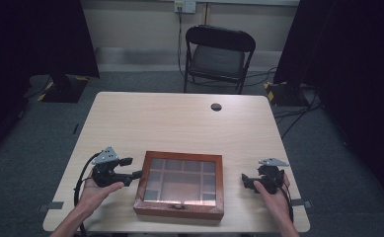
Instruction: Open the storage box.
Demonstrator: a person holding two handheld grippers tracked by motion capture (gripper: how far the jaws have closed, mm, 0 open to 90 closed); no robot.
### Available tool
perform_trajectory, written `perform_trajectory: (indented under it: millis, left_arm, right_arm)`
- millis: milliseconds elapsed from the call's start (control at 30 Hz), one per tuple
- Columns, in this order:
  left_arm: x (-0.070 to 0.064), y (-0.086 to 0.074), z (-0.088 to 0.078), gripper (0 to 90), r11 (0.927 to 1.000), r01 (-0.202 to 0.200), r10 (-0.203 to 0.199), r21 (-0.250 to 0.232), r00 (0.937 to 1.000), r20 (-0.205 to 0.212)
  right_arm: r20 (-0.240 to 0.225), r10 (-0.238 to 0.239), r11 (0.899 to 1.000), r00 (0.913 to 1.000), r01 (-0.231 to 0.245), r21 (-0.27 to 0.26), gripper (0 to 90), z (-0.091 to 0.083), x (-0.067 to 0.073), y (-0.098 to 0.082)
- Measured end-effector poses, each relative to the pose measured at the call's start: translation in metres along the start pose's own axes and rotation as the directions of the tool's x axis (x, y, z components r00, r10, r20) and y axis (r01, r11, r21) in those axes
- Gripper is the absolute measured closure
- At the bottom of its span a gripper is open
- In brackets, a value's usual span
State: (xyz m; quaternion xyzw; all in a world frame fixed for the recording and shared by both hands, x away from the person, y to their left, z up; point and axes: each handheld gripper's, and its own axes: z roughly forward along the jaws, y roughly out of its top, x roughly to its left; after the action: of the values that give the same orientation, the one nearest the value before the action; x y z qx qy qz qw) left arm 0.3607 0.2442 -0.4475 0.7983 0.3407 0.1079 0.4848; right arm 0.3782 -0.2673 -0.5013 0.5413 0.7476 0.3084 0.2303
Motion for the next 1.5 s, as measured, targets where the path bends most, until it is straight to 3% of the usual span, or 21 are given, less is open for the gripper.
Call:
perform_trajectory:
  millis: [133,233,367,433,500,533,633,667,700,733,800,833,867,933,967,1100,1133,1167,1333,1400,1500]
  left_arm:
    - [-0.014,0.007,0.002,33.9,0.9997,-0.014,0.015,-0.019,0.9978,0.065]
    - [-0.028,0.011,0.008,37.4,0.9992,-0.040,0.039,0.006,0.9876,0.152]
    - [-0.044,0.012,0.017,37.7,0.9977,-0.067,0.062,0.016,0.9775,0.202]
    - [-0.054,0.014,0.024,38.2,0.9950,-0.097,0.088,0.024,0.9676,0.236]
    - [-0.059,0.016,0.028,40.2,0.9955,-0.093,0.085,0.018,0.9605,0.265]
    - [-0.063,0.018,0.031,42.6,0.9953,-0.095,0.087,0.016,0.9517,0.295]
    - [-0.072,0.018,0.036,45.0,0.9919,-0.124,0.107,0.029,0.9344,0.340]
    - [-0.075,0.017,0.037,46.3,0.9904,-0.133,0.113,0.035,0.9296,0.351]
    - [-0.075,0.017,0.037,47.0,0.9904,-0.133,0.113,0.035,0.9296,0.351]
    - [-0.079,0.015,0.039,48.0,0.9892,-0.140,0.115,0.042,0.9202,0.374]
    - [-0.082,0.014,0.042,49.4,0.9884,-0.144,0.113,0.048,0.9115,0.395]
    - [-0.082,0.014,0.042,49.7,0.9884,-0.144,0.113,0.048,0.9115,0.395]
    - [-0.084,0.013,0.044,51.1,0.9855,-0.158,0.120,0.061,0.9051,0.408]
    - [-0.085,0.013,0.044,51.8,0.9831,-0.173,0.133,0.060,0.9024,0.410]
    - [-0.086,0.013,0.043,52.9,0.9855,-0.160,0.121,0.056,0.8949,0.429]
    - [-0.088,0.013,0.044,56.7,0.9827,-0.173,0.127,0.067,0.8896,0.439]
    - [-0.090,0.013,0.044,58.0,0.9812,-0.179,0.127,0.073,0.8804,0.457]
    - [-0.093,0.013,0.045,58.7,0.9789,-0.190,0.133,0.076,0.8756,0.464]
    - [-0.102,0.012,0.052,59.4,0.9679,-0.226,0.148,0.109,0.8629,0.483]
    - [-0.102,0.011,0.053,61.1,0.9638,-0.234,0.149,0.127,0.8694,0.471]
    - [-0.104,0.010,0.054,62.5,0.9607,-0.242,0.154,0.136,0.8719,0.465]
  right_arm:
    - [0.000,0.000,1.000,1.0000,0.000,0.000,0.0,0.000,0.000,0.000]
    - [0.001,0.001,1.000,1.0000,-0.001,0.000,0.0,0.000,0.000,0.000]
    - [0.001,0.001,1.000,1.0000,-0.001,0.000,0.0,0.000,0.000,0.000]
    - [0.002,0.002,1.000,1.0000,-0.002,0.000,0.0,0.000,0.000,0.000]
    - [0.002,0.002,1.000,1.0000,-0.002,0.000,0.0,0.000,0.000,0.000]
    - [0.002,0.002,1.000,1.0000,-0.002,0.000,0.0,0.000,0.000,0.000]
    - [0.002,0.002,1.000,1.0000,-0.002,0.000,0.0,0.000,0.000,0.000]
    - [0.002,0.002,1.000,1.0000,-0.002,0.000,0.0,0.000,0.000,0.000]
    - [0.002,0.002,1.000,1.0000,-0.002,0.000,0.0,0.000,0.000,0.000]
    - [0.002,0.002,1.000,1.0000,-0.002,0.000,0.0,0.000,0.000,0.000]
    - [0.002,0.002,1.000,1.0000,-0.002,0.000,0.0,0.000,0.000,0.000]
    - [0.002,0.002,1.000,1.0000,-0.002,0.000,0.0,0.000,0.000,0.000]
    - [0.002,0.002,1.000,1.0000,-0.002,0.000,0.0,0.000,0.000,0.000]
    - [0.002,0.002,1.000,1.0000,-0.002,0.000,0.0,0.000,0.000,0.000]
    - [0.003,0.003,1.000,1.0000,-0.003,0.000,0.0,0.000,0.000,0.000]
    - [0.003,0.003,1.000,1.0000,-0.003,0.000,0.0,0.000,0.000,0.000]
    - [0.003,0.003,1.000,1.0000,-0.003,0.000,0.0,0.000,0.000,0.000]
    - [0.003,0.003,1.000,1.0000,-0.003,0.000,0.0,0.000,0.000,0.000]
    - [0.003,0.003,1.000,1.0000,-0.003,0.000,0.0,0.000,0.000,0.000]
    - [0.003,0.004,1.000,1.0000,-0.004,0.000,0.0,0.000,0.000,0.000]
    - [0.003,0.004,1.000,1.0000,-0.004,0.000,0.0,0.000,0.000,0.000]
